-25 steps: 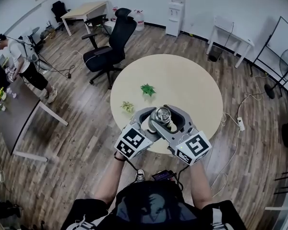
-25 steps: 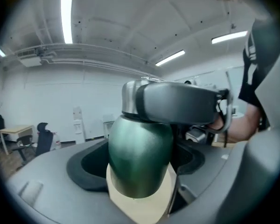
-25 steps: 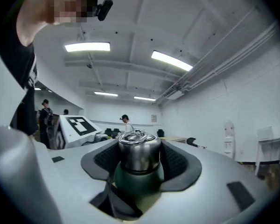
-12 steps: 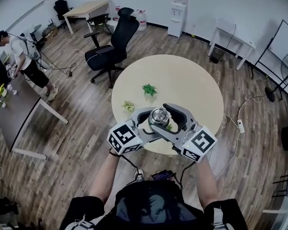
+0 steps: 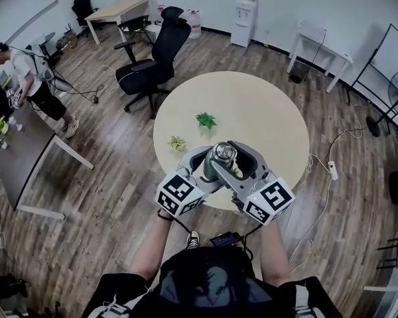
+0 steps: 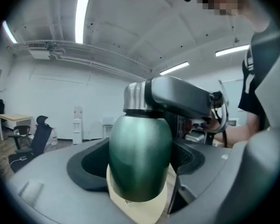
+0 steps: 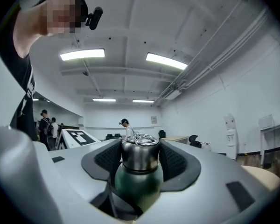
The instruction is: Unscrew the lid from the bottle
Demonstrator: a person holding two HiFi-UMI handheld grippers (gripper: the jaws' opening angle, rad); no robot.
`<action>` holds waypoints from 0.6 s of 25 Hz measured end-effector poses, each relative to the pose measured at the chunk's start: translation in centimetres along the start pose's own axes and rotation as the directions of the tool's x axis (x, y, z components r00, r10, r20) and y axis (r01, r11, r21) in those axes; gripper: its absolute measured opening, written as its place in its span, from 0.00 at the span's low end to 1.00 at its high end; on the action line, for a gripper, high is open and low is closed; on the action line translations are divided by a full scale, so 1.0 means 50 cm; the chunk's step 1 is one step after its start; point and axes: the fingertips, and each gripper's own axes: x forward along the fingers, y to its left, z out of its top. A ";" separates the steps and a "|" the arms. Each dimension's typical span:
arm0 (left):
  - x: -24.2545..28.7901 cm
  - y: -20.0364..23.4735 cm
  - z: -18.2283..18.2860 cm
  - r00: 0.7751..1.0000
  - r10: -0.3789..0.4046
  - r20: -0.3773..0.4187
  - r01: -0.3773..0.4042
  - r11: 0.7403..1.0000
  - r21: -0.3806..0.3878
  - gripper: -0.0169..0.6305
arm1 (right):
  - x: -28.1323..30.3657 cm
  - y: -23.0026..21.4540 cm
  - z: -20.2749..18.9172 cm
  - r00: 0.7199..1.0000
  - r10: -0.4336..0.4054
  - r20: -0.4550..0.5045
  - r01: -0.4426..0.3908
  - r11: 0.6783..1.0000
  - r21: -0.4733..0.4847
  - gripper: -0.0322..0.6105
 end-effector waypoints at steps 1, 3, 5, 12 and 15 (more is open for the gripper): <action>-0.007 -0.009 0.004 0.999 -0.052 0.011 0.052 0.999 0.000 0.61 | -0.003 0.011 0.005 0.999 0.052 0.000 -0.052 0.999 -0.005 0.45; -0.023 -0.029 0.018 0.986 -0.162 0.029 0.162 0.987 0.014 0.61 | -0.010 0.036 0.021 0.985 0.171 0.000 -0.171 0.985 -0.027 0.45; -0.043 -0.051 0.034 0.960 -0.279 0.035 0.277 0.960 0.047 0.61 | -0.016 0.067 0.040 0.954 0.299 -0.011 -0.299 0.952 -0.056 0.45; -0.072 -0.070 0.058 0.911 -0.411 0.040 0.405 0.908 0.108 0.61 | -0.015 0.099 0.066 0.886 0.462 -0.045 -0.464 0.885 -0.045 0.46; -0.052 -0.027 0.049 0.970 -0.232 0.068 0.228 0.972 0.065 0.61 | -0.001 0.050 0.050 0.968 0.253 -0.003 -0.253 0.967 -0.015 0.57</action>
